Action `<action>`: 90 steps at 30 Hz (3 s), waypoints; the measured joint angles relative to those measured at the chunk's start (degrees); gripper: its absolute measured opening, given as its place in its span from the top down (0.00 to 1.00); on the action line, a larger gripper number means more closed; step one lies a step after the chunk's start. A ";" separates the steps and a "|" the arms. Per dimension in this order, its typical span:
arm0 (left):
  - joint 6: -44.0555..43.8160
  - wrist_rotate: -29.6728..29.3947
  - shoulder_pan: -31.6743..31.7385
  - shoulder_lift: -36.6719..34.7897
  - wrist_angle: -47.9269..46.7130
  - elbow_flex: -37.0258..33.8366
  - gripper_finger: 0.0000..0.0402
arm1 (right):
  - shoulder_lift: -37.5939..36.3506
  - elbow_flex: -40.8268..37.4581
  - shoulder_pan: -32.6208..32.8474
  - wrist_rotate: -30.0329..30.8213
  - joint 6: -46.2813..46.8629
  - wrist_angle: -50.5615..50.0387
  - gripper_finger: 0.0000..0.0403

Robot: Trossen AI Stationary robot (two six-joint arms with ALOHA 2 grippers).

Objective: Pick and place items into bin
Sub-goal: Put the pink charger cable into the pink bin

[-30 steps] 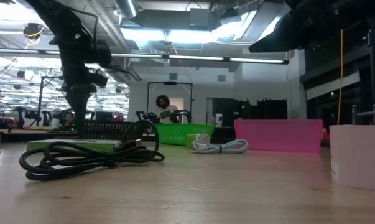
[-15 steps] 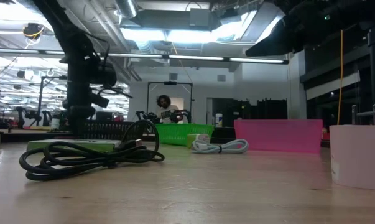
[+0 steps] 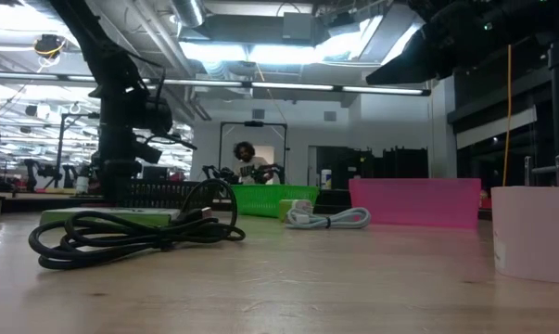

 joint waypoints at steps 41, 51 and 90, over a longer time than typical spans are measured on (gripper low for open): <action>-1.13 2.80 -2.75 -11.54 -6.91 4.33 0.98 | 0.00 0.00 0.02 0.00 -0.02 0.50 1.00; -1.38 8.64 -6.03 -26.20 -3.44 4.37 0.99 | 0.00 0.00 0.00 0.04 -0.48 1.27 1.00; -11.55 19.72 -45.83 -31.33 63.52 -19.83 0.99 | -0.02 0.00 0.00 -1.02 3.19 4.70 0.94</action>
